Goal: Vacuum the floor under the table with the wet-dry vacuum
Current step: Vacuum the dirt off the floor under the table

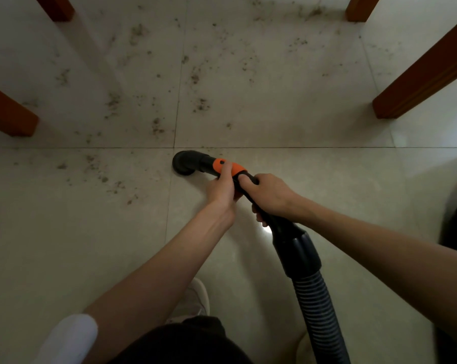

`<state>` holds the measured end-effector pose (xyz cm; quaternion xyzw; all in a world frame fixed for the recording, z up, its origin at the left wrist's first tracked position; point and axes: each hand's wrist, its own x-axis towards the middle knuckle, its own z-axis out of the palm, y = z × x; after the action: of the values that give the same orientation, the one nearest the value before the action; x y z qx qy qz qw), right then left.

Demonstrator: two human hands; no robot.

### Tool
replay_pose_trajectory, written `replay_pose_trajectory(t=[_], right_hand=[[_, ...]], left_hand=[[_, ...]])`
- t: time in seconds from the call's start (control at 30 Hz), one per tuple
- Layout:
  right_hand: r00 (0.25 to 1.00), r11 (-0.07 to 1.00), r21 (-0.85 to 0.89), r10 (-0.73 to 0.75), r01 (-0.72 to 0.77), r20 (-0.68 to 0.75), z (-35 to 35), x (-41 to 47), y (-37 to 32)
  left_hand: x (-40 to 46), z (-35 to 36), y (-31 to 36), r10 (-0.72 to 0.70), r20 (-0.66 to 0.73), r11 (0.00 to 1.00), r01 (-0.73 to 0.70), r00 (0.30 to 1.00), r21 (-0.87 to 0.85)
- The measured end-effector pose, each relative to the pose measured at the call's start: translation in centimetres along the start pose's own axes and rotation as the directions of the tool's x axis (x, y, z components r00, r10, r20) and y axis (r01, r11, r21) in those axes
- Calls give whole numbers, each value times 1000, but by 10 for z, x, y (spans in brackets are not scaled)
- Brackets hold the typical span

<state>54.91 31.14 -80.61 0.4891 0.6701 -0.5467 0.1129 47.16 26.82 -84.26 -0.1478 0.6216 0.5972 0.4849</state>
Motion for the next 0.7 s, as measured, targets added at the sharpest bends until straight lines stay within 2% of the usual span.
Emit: replay_pose_trajectory(t=[0.17,0.47,0.7], right_hand=[[996,1000,-20,-19,17,-91,5,7,-4],[998,999,-24,39,-40,-51,-23,-19,23],[979,998,-13,50,-54,-197,-26,-25,41]], left_hand=[[11,2,11,-22,56,1000,21,998,15],[-2,15,-25,-71,157,997,69,985,19],[-4,30,-26,-187,266,979,159,946,125]])
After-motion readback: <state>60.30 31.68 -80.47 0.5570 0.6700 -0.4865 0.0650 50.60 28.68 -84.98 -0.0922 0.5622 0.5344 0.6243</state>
